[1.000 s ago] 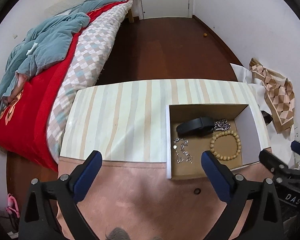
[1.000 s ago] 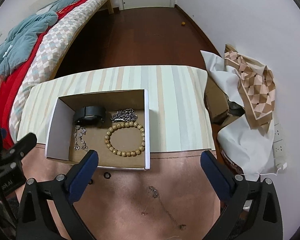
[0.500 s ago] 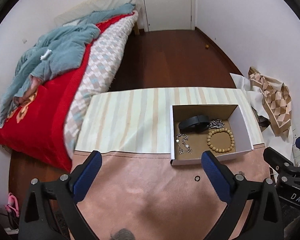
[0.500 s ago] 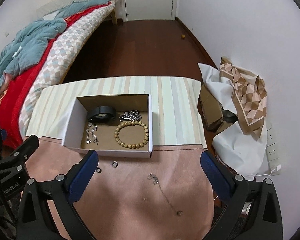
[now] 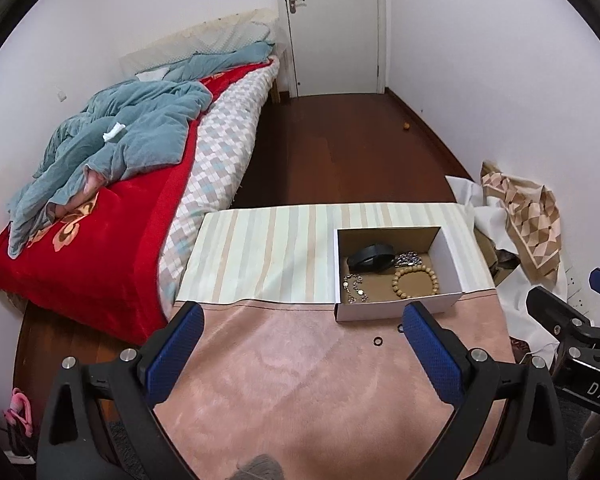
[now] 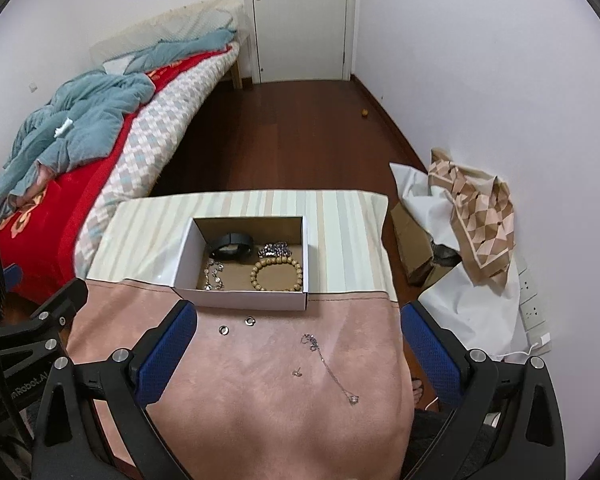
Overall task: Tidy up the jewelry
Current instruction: 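Withdraw both tools from the box back over the table, then grasp the silver necklace with the right gripper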
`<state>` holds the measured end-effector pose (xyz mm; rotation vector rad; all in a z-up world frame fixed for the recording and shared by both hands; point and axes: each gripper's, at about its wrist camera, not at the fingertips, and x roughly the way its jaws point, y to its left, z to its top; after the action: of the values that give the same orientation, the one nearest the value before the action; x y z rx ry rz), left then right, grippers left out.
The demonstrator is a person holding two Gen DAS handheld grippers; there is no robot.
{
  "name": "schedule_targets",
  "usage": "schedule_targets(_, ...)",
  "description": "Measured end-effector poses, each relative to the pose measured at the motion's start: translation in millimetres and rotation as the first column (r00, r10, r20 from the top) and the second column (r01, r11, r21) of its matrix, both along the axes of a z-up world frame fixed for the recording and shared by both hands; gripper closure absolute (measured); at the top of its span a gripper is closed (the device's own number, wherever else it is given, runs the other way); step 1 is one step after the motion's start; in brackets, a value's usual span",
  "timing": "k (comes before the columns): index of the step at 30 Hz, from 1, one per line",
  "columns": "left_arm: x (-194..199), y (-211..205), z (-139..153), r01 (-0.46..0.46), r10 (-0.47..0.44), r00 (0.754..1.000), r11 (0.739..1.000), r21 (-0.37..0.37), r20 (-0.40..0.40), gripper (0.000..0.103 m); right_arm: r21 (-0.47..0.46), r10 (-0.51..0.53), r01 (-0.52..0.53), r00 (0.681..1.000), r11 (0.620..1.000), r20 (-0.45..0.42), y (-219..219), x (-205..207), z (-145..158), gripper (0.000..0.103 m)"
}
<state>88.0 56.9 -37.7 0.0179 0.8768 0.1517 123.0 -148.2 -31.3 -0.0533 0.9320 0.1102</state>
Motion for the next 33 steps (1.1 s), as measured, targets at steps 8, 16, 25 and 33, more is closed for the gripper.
schedule_targets(8, -17, 3, 11, -0.034, 0.034, 0.999, 0.999, -0.009, 0.024, 0.002, 0.066, -0.009, 0.008, 1.000, 0.998, 0.023, -11, -20, 17, 0.000)
schedule_targets(16, -11, 9, -44, -0.094, 0.094, 0.994, 0.996, 0.003, -0.060, 0.001, 0.111, -0.098, 0.112, 0.988, 0.988, -0.121, -53, -7, -47, 0.000)
schedule_targets(25, 10, 6, -128, -0.120, 0.134, 0.969, 0.989, 0.081, -0.207, 0.001, 0.128, -0.108, 0.149, 0.952, 0.980, -0.286, -72, 18, -163, 0.024)
schedule_targets(33, 35, 6, -155, -0.101, 0.128, 0.959, 0.988, 0.119, -0.252, 0.001, 0.071, -0.019, 0.043, 0.951, 0.997, -0.309, -35, 57, -219, 0.041)
